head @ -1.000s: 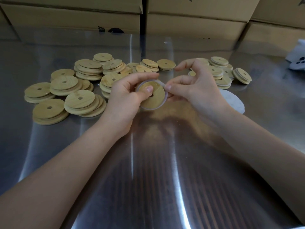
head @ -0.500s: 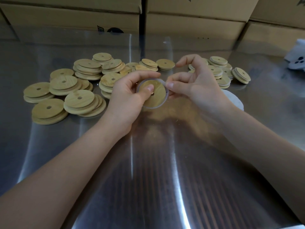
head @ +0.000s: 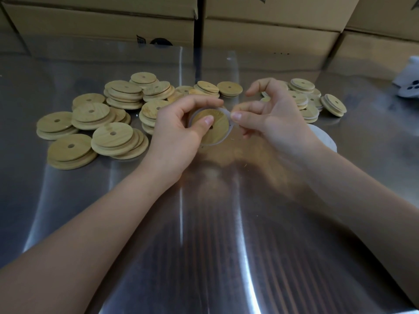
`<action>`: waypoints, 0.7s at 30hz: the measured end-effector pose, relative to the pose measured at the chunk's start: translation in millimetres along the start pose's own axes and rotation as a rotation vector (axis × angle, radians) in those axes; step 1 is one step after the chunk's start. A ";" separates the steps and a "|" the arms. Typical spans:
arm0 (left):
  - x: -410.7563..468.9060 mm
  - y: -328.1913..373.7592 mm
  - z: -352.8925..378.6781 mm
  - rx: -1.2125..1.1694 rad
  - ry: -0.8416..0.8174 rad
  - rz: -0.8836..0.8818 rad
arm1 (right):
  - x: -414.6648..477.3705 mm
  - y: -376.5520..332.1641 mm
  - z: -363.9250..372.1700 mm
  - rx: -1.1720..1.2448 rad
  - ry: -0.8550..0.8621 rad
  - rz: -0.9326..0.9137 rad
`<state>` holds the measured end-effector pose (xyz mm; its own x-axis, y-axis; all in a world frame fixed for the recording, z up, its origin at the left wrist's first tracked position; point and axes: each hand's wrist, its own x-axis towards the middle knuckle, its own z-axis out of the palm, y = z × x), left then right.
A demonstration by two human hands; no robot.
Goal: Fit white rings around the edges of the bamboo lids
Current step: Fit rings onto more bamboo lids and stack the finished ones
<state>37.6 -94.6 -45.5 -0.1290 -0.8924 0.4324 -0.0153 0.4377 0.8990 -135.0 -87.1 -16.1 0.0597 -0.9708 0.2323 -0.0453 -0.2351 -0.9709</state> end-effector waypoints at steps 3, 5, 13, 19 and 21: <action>-0.1 -1.2 0.1 -0.034 -0.019 -0.019 | -1.3 1.3 2.3 -0.070 0.052 -0.042; -0.4 -1.4 1.0 -0.050 -0.043 -0.035 | -2.0 2.0 3.1 -0.099 0.082 -0.063; -0.5 -1.2 1.7 -0.098 -0.084 -0.073 | -7.2 4.1 14.1 -0.140 0.129 -0.144; 2.1 -0.1 -0.7 -0.190 -0.048 -0.124 | -5.7 1.7 10.0 -0.171 0.089 -0.144; 2.3 -0.3 -1.8 -0.219 -0.030 -0.146 | -5.4 2.8 9.4 -0.178 0.077 -0.155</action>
<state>39.0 -97.0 -44.6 -0.1704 -0.9394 0.2974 0.1788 0.2674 0.9469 -126.1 -82.0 -20.6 0.0036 -0.9218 0.3877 -0.2171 -0.3791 -0.8995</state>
